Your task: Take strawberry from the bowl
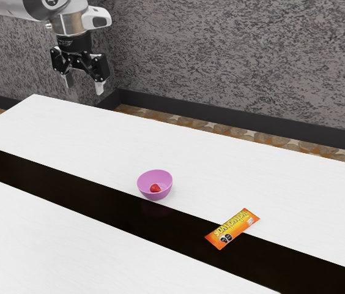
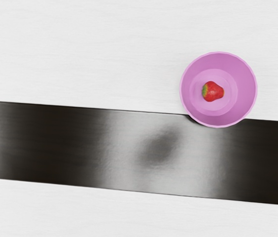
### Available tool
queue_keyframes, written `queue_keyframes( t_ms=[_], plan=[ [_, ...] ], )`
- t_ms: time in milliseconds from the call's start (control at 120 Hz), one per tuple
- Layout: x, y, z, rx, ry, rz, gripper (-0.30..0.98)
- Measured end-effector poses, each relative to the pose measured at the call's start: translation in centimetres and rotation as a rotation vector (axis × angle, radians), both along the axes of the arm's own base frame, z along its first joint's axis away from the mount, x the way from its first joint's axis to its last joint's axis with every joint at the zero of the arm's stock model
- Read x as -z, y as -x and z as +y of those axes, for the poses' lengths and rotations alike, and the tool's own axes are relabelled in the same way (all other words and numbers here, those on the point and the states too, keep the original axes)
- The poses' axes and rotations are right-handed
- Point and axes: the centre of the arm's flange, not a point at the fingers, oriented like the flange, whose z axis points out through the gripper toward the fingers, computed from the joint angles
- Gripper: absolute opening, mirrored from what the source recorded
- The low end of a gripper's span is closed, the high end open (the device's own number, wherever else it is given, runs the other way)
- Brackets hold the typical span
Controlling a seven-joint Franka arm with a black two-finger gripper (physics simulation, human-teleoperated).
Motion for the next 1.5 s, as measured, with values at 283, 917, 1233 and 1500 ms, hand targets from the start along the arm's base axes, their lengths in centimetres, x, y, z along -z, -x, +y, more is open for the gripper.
queue_keyframes(
  t_ms=[283, 917, 1233, 1500],
  plan=[
    [-1.5, -1.1, -3.2, 0.113, 0.017, -0.072, 0.66],
    [29.8, -15.7, -0.4, 0.848, 0.012, 0.085, 0.49],
    [36.6, -15.1, -6.2, 1.244, -0.01, 0.171, 0.35],
    [33.6, -15.5, -6.2, 1.399, -0.056, 0.131, 0.31]
  ],
)
